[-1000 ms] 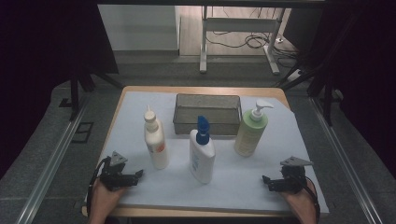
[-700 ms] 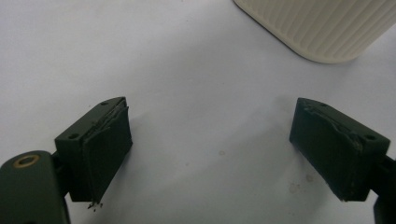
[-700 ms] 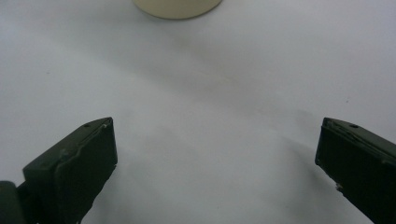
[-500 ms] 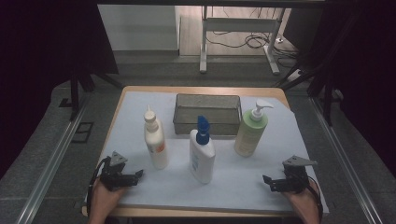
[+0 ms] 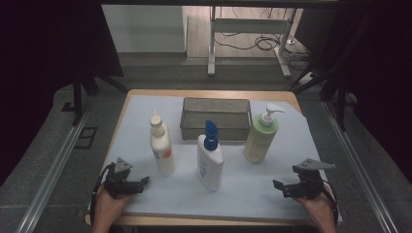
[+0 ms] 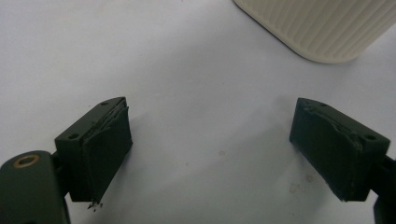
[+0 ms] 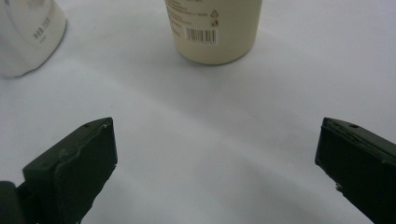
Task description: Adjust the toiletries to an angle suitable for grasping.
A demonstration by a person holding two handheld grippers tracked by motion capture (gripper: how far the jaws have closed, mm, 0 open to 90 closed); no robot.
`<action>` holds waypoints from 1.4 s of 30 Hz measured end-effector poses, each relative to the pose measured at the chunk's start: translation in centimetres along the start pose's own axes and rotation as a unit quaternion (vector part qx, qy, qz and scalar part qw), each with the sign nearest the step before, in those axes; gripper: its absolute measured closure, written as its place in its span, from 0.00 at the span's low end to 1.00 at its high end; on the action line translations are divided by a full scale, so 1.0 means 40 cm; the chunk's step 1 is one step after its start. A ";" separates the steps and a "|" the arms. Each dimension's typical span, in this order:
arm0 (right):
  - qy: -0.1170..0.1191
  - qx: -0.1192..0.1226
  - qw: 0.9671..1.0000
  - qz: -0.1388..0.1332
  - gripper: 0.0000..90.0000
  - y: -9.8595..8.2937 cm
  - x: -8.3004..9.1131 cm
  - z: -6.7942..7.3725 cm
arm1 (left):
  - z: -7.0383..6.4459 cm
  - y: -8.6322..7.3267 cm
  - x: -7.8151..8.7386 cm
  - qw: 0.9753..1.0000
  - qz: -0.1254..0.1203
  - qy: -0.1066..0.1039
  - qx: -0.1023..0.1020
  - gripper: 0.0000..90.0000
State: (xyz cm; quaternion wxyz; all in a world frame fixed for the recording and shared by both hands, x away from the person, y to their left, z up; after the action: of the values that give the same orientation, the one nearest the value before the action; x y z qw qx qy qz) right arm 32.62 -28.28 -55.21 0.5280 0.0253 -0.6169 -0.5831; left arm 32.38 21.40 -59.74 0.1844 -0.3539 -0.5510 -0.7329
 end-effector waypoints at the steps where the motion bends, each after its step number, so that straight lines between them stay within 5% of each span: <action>1: 0.000 0.002 1.000 -0.001 0.00 0.003 0.001 0.001 | 0.000 0.000 0.000 1.000 0.000 0.000 0.000 0.14; 19: 0.024 0.020 0.999 -0.035 0.00 0.095 -0.001 0.012 | 0.000 0.000 0.000 1.000 0.000 0.000 0.000 0.14; 36: 0.028 0.042 0.998 -0.049 0.00 0.204 -0.053 0.012 | 0.000 0.000 0.000 1.000 0.001 -0.001 0.000 0.14; 42: 0.037 0.033 0.997 -0.061 0.00 0.237 -0.070 0.017 | 0.000 0.000 0.000 1.000 0.000 -0.001 0.001 0.14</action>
State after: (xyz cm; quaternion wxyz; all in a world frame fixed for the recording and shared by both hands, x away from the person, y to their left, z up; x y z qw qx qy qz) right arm 38.95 -22.99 -49.72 0.5128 0.1018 -0.6131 -0.5923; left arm 32.40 21.40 -59.74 0.1845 -0.3548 -0.5518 -0.7318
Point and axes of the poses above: each handheld gripper's, and its own axes: x roughly backward along the jaws, y roughly out of its top, z roughly to its left, the point moved 10 cm from there along -x, roughly forward along the jaws, and after that the axes turned 13 degrees about y, right-handed, at the moved point
